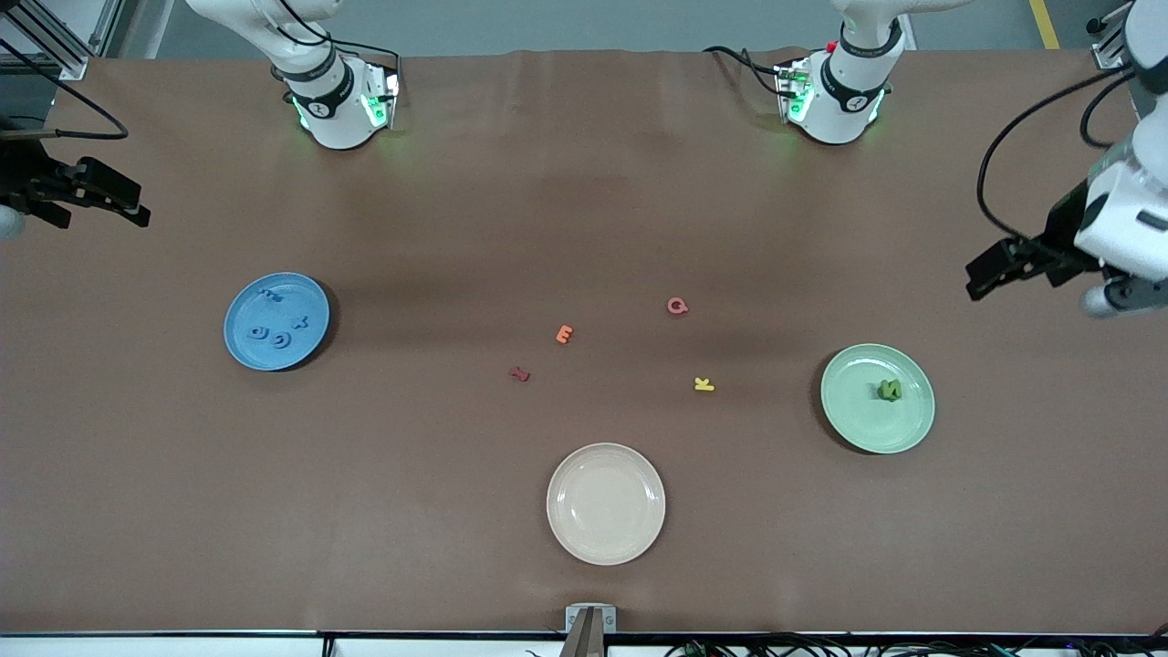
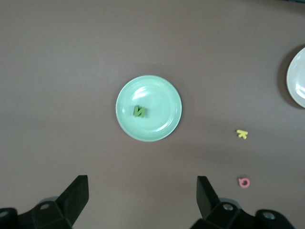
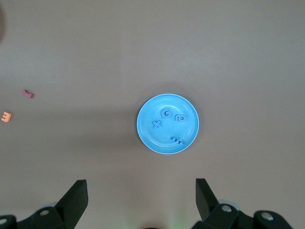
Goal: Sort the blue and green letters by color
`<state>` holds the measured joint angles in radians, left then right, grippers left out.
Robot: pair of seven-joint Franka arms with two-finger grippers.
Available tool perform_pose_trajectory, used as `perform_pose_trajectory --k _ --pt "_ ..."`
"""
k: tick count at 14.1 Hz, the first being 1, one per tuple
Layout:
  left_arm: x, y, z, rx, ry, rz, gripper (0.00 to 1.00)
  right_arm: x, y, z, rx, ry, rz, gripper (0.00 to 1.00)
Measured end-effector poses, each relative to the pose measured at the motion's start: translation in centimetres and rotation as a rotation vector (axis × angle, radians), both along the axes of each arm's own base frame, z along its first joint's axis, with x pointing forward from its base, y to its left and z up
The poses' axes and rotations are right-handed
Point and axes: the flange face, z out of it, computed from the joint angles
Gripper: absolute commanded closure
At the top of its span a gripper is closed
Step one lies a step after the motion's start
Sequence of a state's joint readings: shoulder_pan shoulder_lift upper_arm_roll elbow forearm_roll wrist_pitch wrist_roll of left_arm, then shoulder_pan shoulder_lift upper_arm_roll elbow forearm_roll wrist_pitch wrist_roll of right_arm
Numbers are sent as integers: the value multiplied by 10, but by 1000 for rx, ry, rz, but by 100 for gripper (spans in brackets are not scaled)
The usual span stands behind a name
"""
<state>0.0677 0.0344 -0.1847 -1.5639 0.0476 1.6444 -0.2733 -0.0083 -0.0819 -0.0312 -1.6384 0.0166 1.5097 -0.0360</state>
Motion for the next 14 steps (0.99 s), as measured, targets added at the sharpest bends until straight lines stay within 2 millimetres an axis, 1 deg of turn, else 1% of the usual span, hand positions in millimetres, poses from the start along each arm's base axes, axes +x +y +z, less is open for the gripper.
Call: perform_pose_trajectory --k 2,4,6,8,10,14 --pt "-20 3 11 12 20 7 0 0 0 0 0 0 0 0" --pt "-34 4 18 20 26 -19 0 0 -1 0 0 0 -1 0" --pt "-45 11 22 23 50 -39 0 0 -1 0 0 0 -1 0" --pt "-52 14 24 22 66 -83 0 0 0 0 0 0 -1 0" --pt "-56 13 24 22 76 -106 0 0 0 0 0 0 -1 0" --pt "-53 3 23 2 79 -130 0 0 0 0 0 0 1 0"
